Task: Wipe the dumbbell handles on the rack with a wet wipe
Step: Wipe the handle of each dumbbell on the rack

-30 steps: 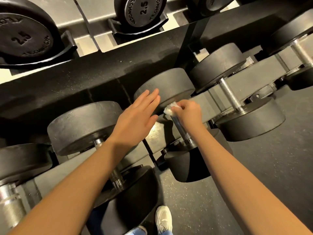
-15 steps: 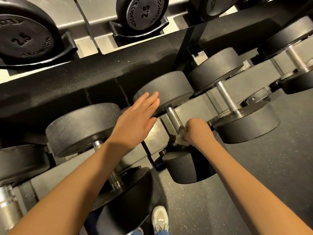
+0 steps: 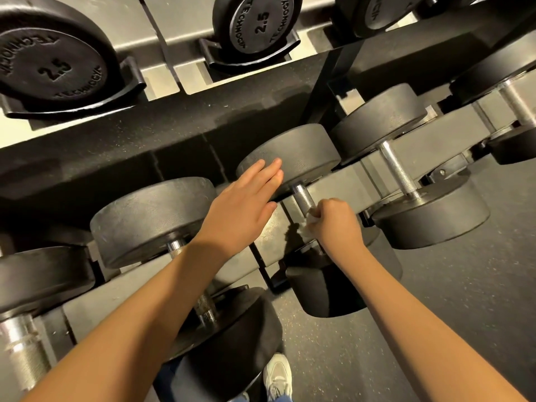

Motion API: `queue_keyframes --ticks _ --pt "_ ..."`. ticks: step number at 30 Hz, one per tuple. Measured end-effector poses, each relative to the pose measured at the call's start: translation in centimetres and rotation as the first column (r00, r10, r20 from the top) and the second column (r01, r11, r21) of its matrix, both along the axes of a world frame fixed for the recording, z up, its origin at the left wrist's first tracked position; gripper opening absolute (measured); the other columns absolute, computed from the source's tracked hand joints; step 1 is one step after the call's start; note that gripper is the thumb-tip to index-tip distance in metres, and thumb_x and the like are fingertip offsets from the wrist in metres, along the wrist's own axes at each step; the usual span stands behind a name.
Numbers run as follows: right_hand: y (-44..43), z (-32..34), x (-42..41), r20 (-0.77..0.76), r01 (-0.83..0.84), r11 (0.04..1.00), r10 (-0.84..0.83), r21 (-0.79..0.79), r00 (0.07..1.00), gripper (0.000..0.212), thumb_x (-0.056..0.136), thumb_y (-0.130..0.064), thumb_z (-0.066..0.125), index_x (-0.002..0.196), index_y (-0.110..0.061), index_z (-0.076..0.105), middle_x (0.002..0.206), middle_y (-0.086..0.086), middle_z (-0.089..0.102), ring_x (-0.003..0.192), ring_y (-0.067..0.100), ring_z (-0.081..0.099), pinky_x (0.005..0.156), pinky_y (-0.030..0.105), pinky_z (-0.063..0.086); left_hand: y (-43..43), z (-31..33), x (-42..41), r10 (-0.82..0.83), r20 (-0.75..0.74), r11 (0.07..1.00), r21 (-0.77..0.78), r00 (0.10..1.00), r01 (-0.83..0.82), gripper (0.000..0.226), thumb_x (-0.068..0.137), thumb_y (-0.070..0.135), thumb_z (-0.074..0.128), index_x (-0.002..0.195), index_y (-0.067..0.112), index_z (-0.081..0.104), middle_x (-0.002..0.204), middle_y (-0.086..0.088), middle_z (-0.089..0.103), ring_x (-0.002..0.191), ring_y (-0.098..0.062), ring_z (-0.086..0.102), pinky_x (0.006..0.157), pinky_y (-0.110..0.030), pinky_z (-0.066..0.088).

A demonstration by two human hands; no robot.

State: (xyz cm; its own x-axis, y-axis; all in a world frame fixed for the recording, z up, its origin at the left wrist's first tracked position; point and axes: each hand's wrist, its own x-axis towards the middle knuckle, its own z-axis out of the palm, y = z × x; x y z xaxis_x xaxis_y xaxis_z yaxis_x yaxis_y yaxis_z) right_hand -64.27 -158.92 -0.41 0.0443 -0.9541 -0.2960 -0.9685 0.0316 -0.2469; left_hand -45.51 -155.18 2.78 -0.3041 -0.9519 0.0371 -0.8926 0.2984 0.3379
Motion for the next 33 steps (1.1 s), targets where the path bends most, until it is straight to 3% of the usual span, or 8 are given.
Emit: queue_keyframes --ticks 6,8,14,19,25,27,30,33 --pt "-1.4 0.0 3.0 0.29 0.099 0.956 -0.015 -0.277 0.957 0.006 0.083 -0.007 0.066 0.084 -0.005 0.06 0.088 0.008 0.055 0.074 0.014 0.044 0.058 0.019 0.027 0.0 -0.1 0.0 0.002 0.015 1.0 -0.02 1.0 -0.001 0.055 0.1 0.026 0.043 0.151 0.018 0.025 0.16 0.005 0.013 0.147 -0.012 0.008 0.112 -0.027 0.022" --pt "-1.3 0.1 3.1 0.314 0.141 0.955 -0.054 -0.261 0.948 0.007 0.084 -0.007 0.066 0.08 -0.007 0.059 0.085 0.006 0.053 0.073 0.013 0.044 0.056 0.018 0.027 -0.1 -0.1 0.0 -0.002 0.028 1.0 -0.024 1.0 0.003 0.054 0.1 0.027 0.041 0.151 0.018 0.025 0.16 0.005 0.014 0.147 -0.012 0.008 0.111 -0.026 0.018" --pt "-0.6 0.6 0.0 0.136 0.173 0.984 -0.176 0.037 0.975 0.007 0.083 -0.009 0.066 0.09 -0.007 0.068 0.09 0.006 0.063 0.08 0.02 0.061 0.068 0.03 0.05 0.0 -0.1 0.1 -0.003 0.048 1.0 -0.022 0.999 0.005 0.054 0.099 0.029 0.039 0.15 0.017 0.026 0.159 0.003 0.017 0.147 -0.015 0.011 0.111 -0.027 0.019" --pt "-1.5 0.9 1.2 0.324 0.184 0.98 -0.15 -0.075 0.934 0.01 0.087 -0.01 0.063 0.091 -0.002 0.068 0.087 0.015 0.066 0.08 0.025 0.061 0.07 0.033 0.048 0.0 0.2 -0.1 0.011 0.04 1.0 -0.007 0.999 -0.011 0.055 0.101 0.028 0.041 0.152 0.018 0.021 0.16 0.004 0.012 0.147 -0.013 0.006 0.11 -0.024 0.012" --pt "-0.3 1.7 -1.5 -0.048 0.08 0.987 -0.074 0.141 0.996 0.01 0.083 -0.021 0.067 0.087 -0.012 0.068 0.086 0.006 0.063 0.08 0.023 0.062 0.065 0.03 0.048 0.0 0.2 0.0 0.008 0.045 1.0 0.01 0.999 -0.009 0.056 0.102 0.029 0.038 0.152 0.019 0.015 0.161 0.006 0.007 0.147 -0.012 0.001 0.11 -0.023 0.009" --pt "-0.7 1.8 -1.4 0.017 0.103 0.991 -0.104 0.081 0.994 0.001 0.083 -0.014 0.064 0.082 -0.014 0.064 0.083 0.003 0.061 0.078 0.023 0.061 0.064 0.03 0.048 0.0 0.1 0.0 0.007 0.042 1.0 0.013 0.999 -0.007 0.056 0.103 0.03 0.036 0.153 0.02 0.012 0.161 0.007 0.004 0.147 -0.012 -0.001 0.11 -0.022 0.007" --pt "-1.4 1.5 -0.8 0.103 0.077 0.997 -0.074 -0.019 0.992 0.01 0.084 -0.003 0.059 0.083 -0.013 0.062 0.086 0.006 0.063 0.079 0.023 0.06 0.066 0.033 0.049 0.1 0.1 -0.1 0.014 0.037 1.0 0.006 0.999 -0.014 0.056 0.103 0.03 0.037 0.152 0.019 0.013 0.161 0.006 0.004 0.147 -0.011 -0.001 0.111 -0.023 0.008" --pt "-0.7 1.4 -1.3 0.032 -0.004 0.999 0.003 0.034 0.999 0.018 0.092 -0.015 0.054 0.081 -0.004 0.064 0.08 0.011 0.063 0.073 0.025 0.061 0.062 0.031 0.047 0.1 -0.2 -0.1 0.022 0.039 1.0 0.003 0.999 -0.022 0.056 0.102 0.029 0.039 0.152 0.019 0.015 0.161 0.005 0.007 0.146 -0.011 0.0 0.111 -0.024 0.011"
